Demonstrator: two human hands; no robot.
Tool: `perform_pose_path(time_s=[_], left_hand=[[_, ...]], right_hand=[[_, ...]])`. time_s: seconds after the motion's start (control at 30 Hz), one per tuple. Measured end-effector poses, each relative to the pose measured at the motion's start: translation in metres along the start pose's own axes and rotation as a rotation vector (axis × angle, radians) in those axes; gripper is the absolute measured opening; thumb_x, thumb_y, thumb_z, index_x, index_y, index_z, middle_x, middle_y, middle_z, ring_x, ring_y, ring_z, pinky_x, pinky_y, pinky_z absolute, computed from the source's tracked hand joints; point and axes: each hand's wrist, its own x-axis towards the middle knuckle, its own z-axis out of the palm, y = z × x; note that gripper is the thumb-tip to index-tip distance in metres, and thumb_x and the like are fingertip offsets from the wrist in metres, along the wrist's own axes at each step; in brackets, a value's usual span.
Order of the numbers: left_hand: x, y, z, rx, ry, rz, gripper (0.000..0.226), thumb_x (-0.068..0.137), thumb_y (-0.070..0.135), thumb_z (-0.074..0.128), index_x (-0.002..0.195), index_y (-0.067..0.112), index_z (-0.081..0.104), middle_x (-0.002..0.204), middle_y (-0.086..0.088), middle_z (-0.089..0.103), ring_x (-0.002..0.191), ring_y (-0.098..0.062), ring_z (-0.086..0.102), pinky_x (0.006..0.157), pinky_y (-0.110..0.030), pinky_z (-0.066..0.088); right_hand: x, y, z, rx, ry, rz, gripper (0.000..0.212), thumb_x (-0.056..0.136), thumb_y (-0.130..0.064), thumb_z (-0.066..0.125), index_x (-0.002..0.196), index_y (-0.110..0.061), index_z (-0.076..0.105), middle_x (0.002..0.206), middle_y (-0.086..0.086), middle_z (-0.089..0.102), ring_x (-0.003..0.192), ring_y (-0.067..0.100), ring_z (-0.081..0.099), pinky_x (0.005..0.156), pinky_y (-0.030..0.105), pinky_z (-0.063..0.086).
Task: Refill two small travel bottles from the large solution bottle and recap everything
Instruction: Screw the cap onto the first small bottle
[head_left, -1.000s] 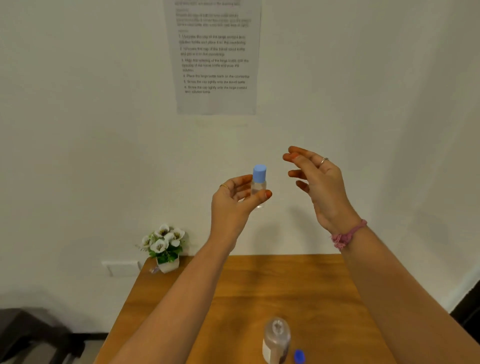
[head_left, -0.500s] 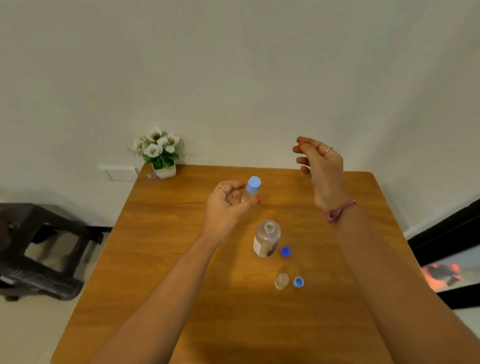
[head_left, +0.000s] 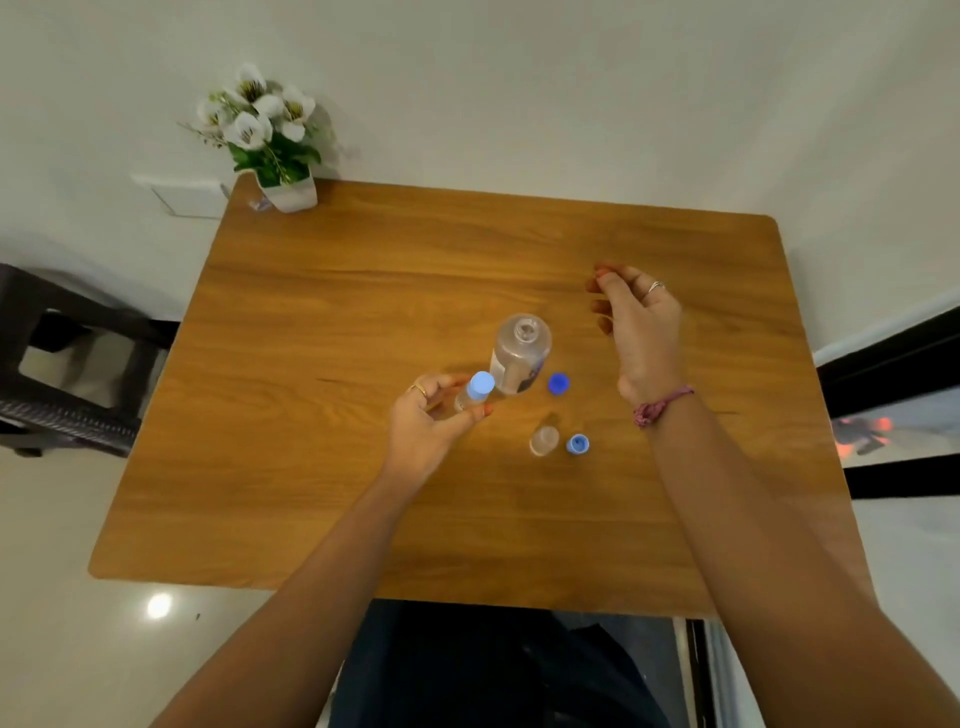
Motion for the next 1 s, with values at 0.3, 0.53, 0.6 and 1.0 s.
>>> perform_pose_path(time_s=[0.3,0.53,0.6,1.0], left_hand=[[-0.015,-0.04,0.019,-0.054,0.013,-0.13,0.037,0.071,0.002,0.081,0.097,0.023,0.064,0.106,0.0,0.067,0.088,0.005,0.063,0.074,-0.006,0.048],[-0.015,-0.052,0.028,-0.059,0.017,-0.15,0.037,0.071,0.004,0.081,0.095,0.026,0.064,0.11,-0.005,0.068,0.095,-0.004,0.064,0.078,-0.01,0.051],[-0.016,-0.055,0.031,-0.047,0.016,-0.154,0.036,0.071,0.005,0.082,0.096,0.025,0.065,0.111,-0.007,0.068,0.098,-0.008,0.064,0.079,-0.011,0.051],[-0.023,-0.055,0.036,-0.163,0.035,-0.168,0.046,0.07,-0.005,0.079,0.105,0.02,0.062,0.103,0.003,0.069,0.093,0.001,0.066,0.077,-0.01,0.05]], right_hand=[[-0.003,0.053,-0.028,-0.069,0.057,0.125,0.014,0.091,-0.014,0.058,0.1,-0.013,0.069,0.086,-0.001,0.067,0.069,0.005,0.058,0.061,0.014,0.047],[-0.01,0.079,-0.037,-0.125,0.032,0.186,0.013,0.091,-0.015,0.059,0.1,-0.015,0.068,0.084,-0.004,0.068,0.068,0.002,0.058,0.057,0.01,0.045],[-0.011,0.086,-0.04,-0.146,0.016,0.191,0.012,0.091,-0.016,0.059,0.099,-0.017,0.068,0.084,-0.005,0.069,0.068,0.002,0.057,0.058,0.011,0.046],[-0.017,0.121,-0.073,-0.441,-0.126,0.113,0.015,0.091,-0.022,0.06,0.102,-0.022,0.069,0.09,-0.004,0.072,0.088,0.013,0.066,0.083,0.031,0.055]])
